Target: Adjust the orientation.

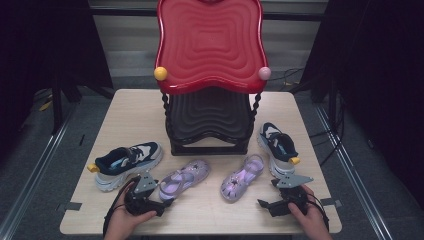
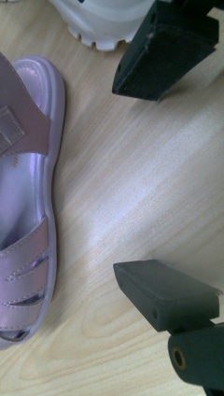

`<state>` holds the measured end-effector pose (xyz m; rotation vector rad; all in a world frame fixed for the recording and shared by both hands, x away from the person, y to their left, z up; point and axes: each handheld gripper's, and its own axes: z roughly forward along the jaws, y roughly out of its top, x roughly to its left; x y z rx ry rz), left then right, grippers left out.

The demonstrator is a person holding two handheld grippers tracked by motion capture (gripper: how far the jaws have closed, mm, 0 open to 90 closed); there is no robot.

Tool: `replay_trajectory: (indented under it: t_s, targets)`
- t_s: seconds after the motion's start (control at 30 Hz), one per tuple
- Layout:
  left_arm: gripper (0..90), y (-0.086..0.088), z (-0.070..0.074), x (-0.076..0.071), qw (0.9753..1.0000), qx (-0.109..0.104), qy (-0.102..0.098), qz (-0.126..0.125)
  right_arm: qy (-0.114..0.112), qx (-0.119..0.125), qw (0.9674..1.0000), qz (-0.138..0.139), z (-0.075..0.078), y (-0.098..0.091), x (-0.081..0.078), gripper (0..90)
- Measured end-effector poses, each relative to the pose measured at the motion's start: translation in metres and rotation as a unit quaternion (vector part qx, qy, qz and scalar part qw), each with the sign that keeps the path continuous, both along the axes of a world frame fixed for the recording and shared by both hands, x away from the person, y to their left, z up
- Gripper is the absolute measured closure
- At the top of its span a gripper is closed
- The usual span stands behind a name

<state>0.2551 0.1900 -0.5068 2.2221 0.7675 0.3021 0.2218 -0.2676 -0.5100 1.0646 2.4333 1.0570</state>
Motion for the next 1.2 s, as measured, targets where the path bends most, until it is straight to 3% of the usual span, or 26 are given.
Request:
replay_trajectory:
  t_s: [0.17,0.33,0.37,0.73,0.97,1.03,1.17,1.2]
  targets:
    - [17.0,-0.002,0.002,-0.001,1.0,0.008,0.001,0.005,0.0,0.0,1.0,0.0,0.0,0.0,0.0,11.6]
    - [17.1,-0.005,0.005,0.0,1.0,-0.008,-0.005,0.003,0.0,0.0,1.0,0.0,0.0,0.0,0.0,11.6]
    - [17.1,-0.006,0.004,-0.001,0.9999,-0.016,0.002,0.0,0.0,0.0,1.0,0.0,0.0,0.0,0.0,11.6]
    - [17.1,-0.023,0.001,0.006,1.0,-0.004,0.002,-0.003,0.0,0.0,1.0,0.0,0.0,0.0,0.0,11.6]
    - [17.2,-0.028,0.001,0.01,0.9999,-0.013,-0.007,0.0,0.0,0.0,1.0,0.0,0.0,0.0,0.0,11.6]
    - [17.6,-0.03,0.0,0.011,1.0,-0.005,-0.004,0.001,0.0,0.0,1.0,0.0,0.0,0.0,0.0,11.6]
    - [17.7,-0.032,0.0,0.012,0.9998,-0.016,-0.007,0.004,0.0,0.0,1.0,0.0,0.0,0.0,0.0,11.6]
    - [17.7,-0.032,0.001,0.013,0.9999,-0.009,-0.007,0.003,0.0,0.0,1.0,0.0,0.0,0.0,0.0,11.6]
